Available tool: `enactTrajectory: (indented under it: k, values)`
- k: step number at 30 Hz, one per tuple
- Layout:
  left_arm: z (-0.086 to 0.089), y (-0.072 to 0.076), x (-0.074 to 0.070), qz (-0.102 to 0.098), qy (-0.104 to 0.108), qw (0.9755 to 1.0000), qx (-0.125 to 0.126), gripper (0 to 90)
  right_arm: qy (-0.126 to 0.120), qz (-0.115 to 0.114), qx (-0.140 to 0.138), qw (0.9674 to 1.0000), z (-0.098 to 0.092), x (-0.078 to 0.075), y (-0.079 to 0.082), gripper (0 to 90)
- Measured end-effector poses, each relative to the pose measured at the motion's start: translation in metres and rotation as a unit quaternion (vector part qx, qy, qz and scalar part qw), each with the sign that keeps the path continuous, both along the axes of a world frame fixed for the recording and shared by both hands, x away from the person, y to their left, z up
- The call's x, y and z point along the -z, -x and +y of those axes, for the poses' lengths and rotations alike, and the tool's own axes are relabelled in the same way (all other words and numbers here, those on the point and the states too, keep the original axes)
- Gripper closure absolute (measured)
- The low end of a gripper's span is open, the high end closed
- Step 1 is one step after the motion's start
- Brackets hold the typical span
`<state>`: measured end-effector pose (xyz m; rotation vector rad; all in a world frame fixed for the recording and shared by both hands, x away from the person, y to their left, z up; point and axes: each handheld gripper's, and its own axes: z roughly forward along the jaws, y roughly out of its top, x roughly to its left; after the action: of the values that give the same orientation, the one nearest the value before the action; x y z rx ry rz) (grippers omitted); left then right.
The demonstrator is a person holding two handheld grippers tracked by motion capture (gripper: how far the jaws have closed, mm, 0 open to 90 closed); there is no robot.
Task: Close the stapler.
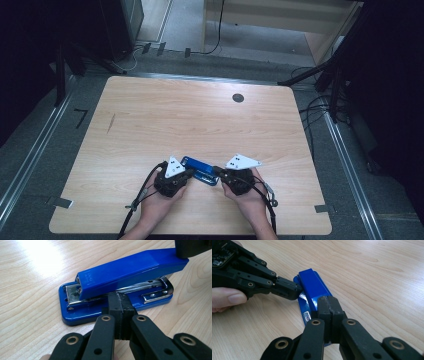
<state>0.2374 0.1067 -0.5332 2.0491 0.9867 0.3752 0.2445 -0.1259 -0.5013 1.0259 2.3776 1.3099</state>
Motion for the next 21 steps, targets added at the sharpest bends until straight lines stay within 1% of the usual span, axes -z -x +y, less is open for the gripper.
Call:
enactTrajectory:
  k: [1,2,4,7,12,13,16,19,21]
  values:
    - [0.0,0.0,0.0,0.0,-0.001,1.0,-0.001,90.0,0.003,0.002,0.002,1.0,0.0,0.001,0.0,90.0]
    - [0.0,0.0,0.0,0.0,-0.002,1.0,-0.001,90.0,0.006,-0.004,0.002,1.0,0.001,0.002,0.001,90.0]
    - [0.0,0.0,0.0,-0.001,-0.002,1.0,-0.001,90.0,-0.001,-0.004,0.005,1.0,0.0,0.003,0.002,90.0]
    - [0.001,0.0,0.0,0.003,-0.001,1.0,0.001,90.0,-0.01,0.003,0.009,0.9999,-0.001,0.004,0.002,90.0]
    - [0.001,-0.001,0.0,0.006,0.004,1.0,0.002,90.0,-0.007,0.001,0.013,0.9999,0.001,0.004,0.004,90.0]
    - [0.001,-0.001,0.0,0.006,0.005,1.0,0.002,90.0,-0.012,0.002,0.011,0.9999,0.001,0.004,0.005,90.0]
    - [0.001,-0.001,0.0,0.007,0.005,1.0,0.003,90.0,-0.043,0.007,0.007,0.999,0.001,0.003,0.009,90.0]
    - [0.001,-0.001,0.0,0.007,0.004,1.0,0.002,90.0,-0.027,-0.005,0.016,0.9995,0.005,0.002,0.013,90.0]
    - [0.001,-0.002,0.0,0.007,0.005,1.0,0.003,90.0,-0.025,-0.003,0.019,0.9995,0.006,0.003,0.015,90.0]
